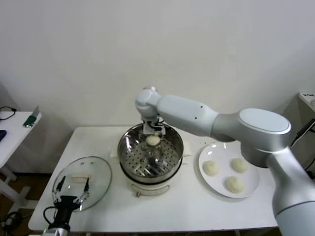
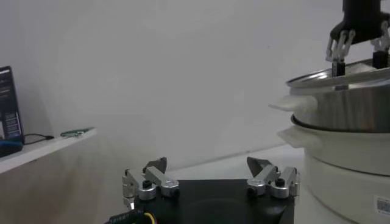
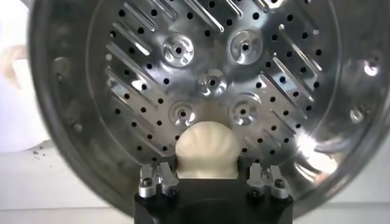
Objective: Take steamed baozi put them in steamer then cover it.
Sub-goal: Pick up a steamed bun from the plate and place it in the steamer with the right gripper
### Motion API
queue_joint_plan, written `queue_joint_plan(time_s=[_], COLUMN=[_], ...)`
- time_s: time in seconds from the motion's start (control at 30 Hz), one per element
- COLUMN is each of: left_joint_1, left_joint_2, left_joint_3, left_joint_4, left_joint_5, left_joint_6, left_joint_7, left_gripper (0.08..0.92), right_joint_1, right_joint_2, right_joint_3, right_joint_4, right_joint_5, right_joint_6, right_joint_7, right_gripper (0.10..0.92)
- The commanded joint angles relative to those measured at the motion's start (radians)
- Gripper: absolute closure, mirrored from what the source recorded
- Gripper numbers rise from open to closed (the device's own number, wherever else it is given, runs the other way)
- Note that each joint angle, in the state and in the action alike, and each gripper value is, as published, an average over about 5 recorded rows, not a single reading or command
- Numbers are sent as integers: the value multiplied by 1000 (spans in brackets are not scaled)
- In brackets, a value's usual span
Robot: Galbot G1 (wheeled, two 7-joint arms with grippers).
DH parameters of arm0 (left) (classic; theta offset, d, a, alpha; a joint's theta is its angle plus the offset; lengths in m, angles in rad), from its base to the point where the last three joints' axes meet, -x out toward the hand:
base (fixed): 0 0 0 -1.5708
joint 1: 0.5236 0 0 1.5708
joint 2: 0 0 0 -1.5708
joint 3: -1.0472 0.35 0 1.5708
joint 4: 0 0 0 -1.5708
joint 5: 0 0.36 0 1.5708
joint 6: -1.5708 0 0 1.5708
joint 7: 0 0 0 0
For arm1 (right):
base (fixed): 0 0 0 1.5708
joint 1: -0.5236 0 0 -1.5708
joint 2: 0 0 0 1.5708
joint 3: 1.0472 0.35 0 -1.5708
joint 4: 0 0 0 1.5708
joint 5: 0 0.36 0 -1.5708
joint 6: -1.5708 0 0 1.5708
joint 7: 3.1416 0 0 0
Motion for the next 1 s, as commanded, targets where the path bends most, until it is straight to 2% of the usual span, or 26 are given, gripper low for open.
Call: queue_joint_plan(time_s=[0.03, 0.2, 0.47, 0.6, 0.77, 0.9, 1.0], left_joint_1=[0, -4, 1, 5, 18, 24, 29], left_joint_2=[8, 16, 11, 10, 9, 4, 3], left_joint_3=[2, 5, 7, 6, 7, 12, 12], left_joint_4=[2, 1, -4, -15, -49, -61, -64], left_joint_5=[-28, -57, -46, -51, -54, -48, -46], left_joint_6=[-8, -22, -42, -57, -24, -14, -11], left_joint_7=[3, 2, 5, 0, -3, -2, -3], left_gripper=[177, 177, 177, 177, 177, 177, 177], right_joint_1=[-47, -8, 127, 259, 410, 484, 479], right_joint_2=[17, -9, -120, -228, -413, -524, -602], right_joint_3=[17, -6, -3, -73, -227, -360, -391], right_joint_4=[-25, 11, 115, 183, 252, 310, 345], right_joint_5=[-69, 1, 155, 366, 648, 838, 920], right_joint_6=[20, 15, 5, -57, -249, -508, -706], right_joint_7=[18, 16, -10, -15, 47, 150, 158], right_gripper=[321, 216, 203, 202, 203, 203, 203])
